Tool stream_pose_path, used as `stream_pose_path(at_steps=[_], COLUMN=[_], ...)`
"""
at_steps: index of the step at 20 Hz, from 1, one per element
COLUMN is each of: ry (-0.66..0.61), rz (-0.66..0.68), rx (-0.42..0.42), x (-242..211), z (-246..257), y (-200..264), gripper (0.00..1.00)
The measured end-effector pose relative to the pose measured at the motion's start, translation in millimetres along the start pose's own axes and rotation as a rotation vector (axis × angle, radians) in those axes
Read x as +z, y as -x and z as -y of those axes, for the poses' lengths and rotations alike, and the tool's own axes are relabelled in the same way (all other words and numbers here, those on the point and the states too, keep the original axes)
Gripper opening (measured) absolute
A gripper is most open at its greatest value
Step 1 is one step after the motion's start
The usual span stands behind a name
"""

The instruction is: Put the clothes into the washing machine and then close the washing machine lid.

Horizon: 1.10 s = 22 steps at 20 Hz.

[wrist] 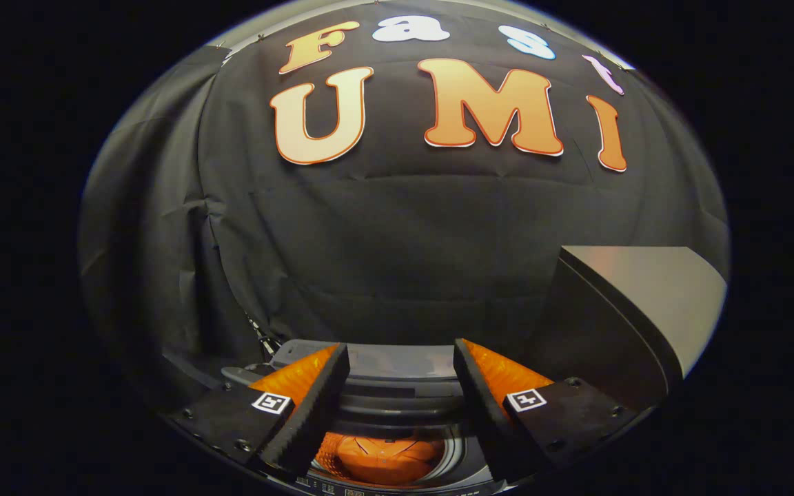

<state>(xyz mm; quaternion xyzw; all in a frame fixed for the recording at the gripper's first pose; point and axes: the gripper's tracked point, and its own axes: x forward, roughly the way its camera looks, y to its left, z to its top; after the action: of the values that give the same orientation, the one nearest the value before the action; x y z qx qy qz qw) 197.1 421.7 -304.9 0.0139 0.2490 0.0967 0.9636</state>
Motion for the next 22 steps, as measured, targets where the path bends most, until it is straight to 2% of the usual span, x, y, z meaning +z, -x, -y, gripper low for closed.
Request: stream_pose_path(at_steps=[4, 8, 12, 18, 22], ry=[-0.012, -0.001, -0.031, -0.013, -0.016], rz=[-0.09, -0.119, -0.099, 0.012, 0.037], rx=[-0.011, -0.015, 0.009, 0.053, 0.091], x=[-65.7, -85.0, -74.5, -23.1, 3.5], z=[14.2, 14.2, 3.7, -13.7, -21.5], y=[-2.1, -0.5, 6.3, 29.3, 52.5], gripper=[0.99, 0.99, 0.99, 0.99, 0.99])
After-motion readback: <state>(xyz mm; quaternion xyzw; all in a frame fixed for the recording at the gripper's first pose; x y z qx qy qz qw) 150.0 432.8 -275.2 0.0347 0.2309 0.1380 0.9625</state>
